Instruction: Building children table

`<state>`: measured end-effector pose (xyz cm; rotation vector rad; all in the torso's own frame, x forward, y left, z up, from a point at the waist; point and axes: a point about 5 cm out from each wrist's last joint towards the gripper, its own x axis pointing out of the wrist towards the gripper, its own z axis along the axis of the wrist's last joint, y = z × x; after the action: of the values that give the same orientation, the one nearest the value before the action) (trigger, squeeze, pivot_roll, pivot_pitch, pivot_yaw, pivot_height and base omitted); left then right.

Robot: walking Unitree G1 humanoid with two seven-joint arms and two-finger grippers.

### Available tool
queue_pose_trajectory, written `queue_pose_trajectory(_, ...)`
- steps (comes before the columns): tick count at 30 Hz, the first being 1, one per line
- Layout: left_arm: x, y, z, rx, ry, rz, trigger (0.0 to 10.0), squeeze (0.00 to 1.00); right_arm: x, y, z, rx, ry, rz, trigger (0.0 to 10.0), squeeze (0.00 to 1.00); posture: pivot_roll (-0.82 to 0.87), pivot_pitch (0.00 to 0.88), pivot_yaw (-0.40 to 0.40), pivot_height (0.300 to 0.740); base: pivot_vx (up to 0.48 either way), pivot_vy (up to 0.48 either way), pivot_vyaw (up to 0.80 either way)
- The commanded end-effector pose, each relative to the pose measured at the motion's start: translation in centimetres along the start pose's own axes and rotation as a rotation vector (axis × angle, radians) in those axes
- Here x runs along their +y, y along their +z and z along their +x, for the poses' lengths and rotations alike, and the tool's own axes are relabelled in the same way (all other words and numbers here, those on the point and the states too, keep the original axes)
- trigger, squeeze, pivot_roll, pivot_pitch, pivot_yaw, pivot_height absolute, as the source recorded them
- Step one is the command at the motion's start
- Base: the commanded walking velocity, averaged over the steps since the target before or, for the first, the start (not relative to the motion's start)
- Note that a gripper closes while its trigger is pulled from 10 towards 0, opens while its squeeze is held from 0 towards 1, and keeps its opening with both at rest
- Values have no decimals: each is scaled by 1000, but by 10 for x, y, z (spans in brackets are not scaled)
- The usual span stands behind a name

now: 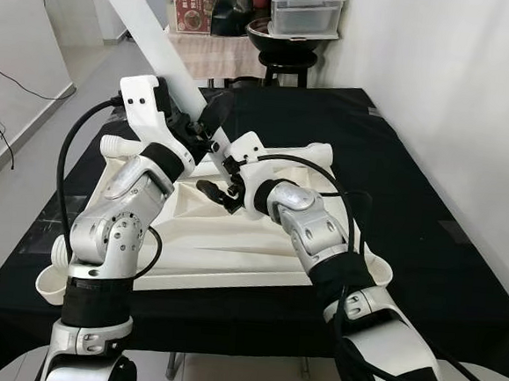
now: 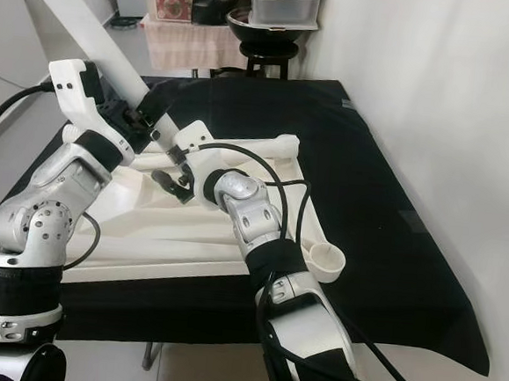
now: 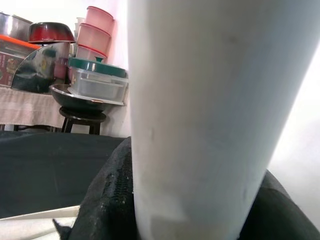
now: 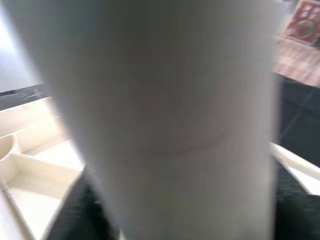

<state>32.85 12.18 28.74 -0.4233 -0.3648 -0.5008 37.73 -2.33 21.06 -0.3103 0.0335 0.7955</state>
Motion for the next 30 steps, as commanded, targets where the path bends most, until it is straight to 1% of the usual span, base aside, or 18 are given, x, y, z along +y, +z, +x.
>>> queue_pose_trajectory(1,-30,0,9,-11,-172,-63,0,0,13,11,9,-29,48,-10,0,0,-54,4,63,740,0,0,0)
queue_pose_trajectory(6,-30,3,10,-21,-173,-82,0,0,13,14,9,-62,40,-42,0,0,-53,5,64,740,0,0,0)
queue_pose_trajectory(9,-29,4,11,-25,-173,-91,0,0,13,15,9,-69,39,-45,0,0,-53,5,64,740,0,0,0)
queue_pose_trajectory(12,-26,8,12,-48,-156,-94,0,0,12,15,8,-73,38,-49,0,0,-52,7,66,740,0,0,0)
queue_pose_trajectory(13,-24,10,12,-52,-156,-92,10000,1000,11,13,8,-66,34,-48,0,0,-52,7,66,740,0,0,0)
queue_pose_trajectory(17,-18,15,9,-61,-150,-83,10000,1000,3,9,6,-60,-1,-13,0,0,-51,8,65,740,0,0,0)
queue_pose_trajectory(19,-8,21,4,-79,-111,-67,10000,1000,-8,8,2,-65,-45,33,0,0,-53,5,64,740,0,0,0)
queue_pose_trajectory(20,-8,21,4,-79,-111,-67,10000,1000,-8,8,2,-65,-45,33,0,0,-53,5,64,740,0,0,0)
queue_pose_trajectory(21,-2,24,0,-86,-92,-56,10000,1000,-14,6,-1,-67,-67,54,0,0,-53,5,64,740,0,0,0)
queue_pose_trajectory(22,8,29,-5,-92,-62,-37,10000,1000,-23,5,-5,-71,-105,93,0,0,-52,3,63,740,0,0,0)
queue_pose_trajectory(23,8,29,-5,-92,-62,-37,10000,1000,-23,5,-5,-71,-105,93,0,0,-52,3,63,740,0,0,0)
queue_pose_trajectory(24,13,31,-9,-95,-44,-24,10000,1000,-29,4,-8,-74,-129,118,0,0,-52,3,63,740,0,0,0)
queue_pose_trajectory(26,13,31,-9,-95,-44,-24,10000,1000,-29,4,-8,-74,-129,118,0,0,-52,3,63,740,0,0,0)
queue_pose_trajectory(27,23,36,-16,-100,-9,-3,10000,1000,-39,2,-13,-80,-167,150,0,0,-52,1,63,740,0,0,0)
queue_pose_trajectory(28,41,40,-27,-104,84,52,10000,1000,-53,1,-21,-106,-216,215,0,0,-50,0,62,740,0,0,0)
queue_pose_trajectory(29,52,44,-35,-107,148,91,10000,1000,-62,0,-27,-126,-246,257,0,0,-50,0,62,740,0,0,0)
queue_pose_trajectory(30,59,46,-40,-109,188,116,10000,1000,-68,0,-31,-139,-264,284,0,0,-50,0,62,740,0,0,0)
